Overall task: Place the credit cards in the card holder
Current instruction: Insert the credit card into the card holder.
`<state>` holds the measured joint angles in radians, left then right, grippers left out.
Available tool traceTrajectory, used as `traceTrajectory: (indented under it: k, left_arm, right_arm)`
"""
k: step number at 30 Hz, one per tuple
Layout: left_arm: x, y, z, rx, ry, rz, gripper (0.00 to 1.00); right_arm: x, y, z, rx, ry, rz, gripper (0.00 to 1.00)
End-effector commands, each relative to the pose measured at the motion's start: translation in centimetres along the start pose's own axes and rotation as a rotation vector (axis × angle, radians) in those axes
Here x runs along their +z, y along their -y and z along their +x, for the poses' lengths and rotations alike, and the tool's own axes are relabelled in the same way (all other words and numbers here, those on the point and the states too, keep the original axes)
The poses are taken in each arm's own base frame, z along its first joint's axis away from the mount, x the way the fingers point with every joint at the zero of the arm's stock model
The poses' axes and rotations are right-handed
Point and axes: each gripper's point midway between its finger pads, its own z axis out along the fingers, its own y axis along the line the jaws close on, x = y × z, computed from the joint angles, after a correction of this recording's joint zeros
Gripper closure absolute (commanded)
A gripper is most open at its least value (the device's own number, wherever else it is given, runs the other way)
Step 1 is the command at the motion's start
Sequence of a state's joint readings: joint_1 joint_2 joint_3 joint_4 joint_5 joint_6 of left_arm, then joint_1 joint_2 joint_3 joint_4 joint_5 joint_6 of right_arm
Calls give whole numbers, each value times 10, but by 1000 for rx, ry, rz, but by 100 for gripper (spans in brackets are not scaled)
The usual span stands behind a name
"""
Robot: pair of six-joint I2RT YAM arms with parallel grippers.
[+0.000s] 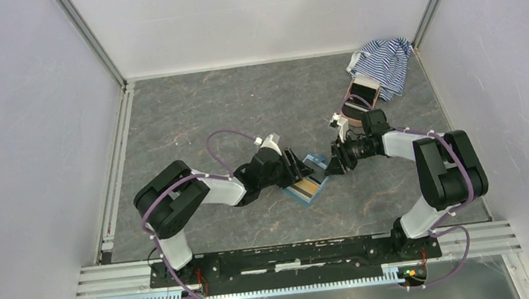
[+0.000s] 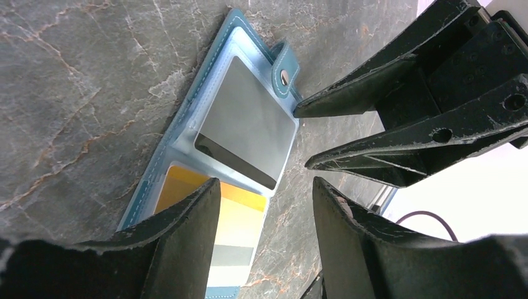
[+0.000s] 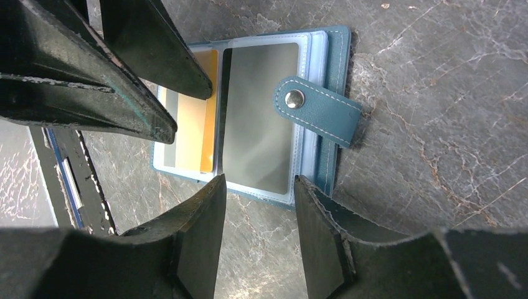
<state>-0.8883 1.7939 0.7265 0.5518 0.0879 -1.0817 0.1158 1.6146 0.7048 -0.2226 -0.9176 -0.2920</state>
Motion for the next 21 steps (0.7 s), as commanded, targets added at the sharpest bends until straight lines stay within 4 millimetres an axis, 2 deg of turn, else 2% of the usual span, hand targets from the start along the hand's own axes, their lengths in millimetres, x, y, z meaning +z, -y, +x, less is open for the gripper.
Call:
traceTrajectory:
  k: [1, 12, 18, 21]
  left_arm:
    - [7, -7, -6, -37, 6, -29, 37]
    - [11, -21, -5, -56, -4, -61, 42]
    - [12, -29, -4, -61, -8, -77, 42]
    - [12, -32, -3, -65, -9, -81, 42]
  right_arm:
    - [-5, -2, -18, -52, 38, -1, 49]
    - [-5, -8, -17, -20, 53, -51, 52]
    - [-9, 12, -13, -35, 19, 74, 52]
    - [-11, 14, -14, -47, 19, 99, 51]
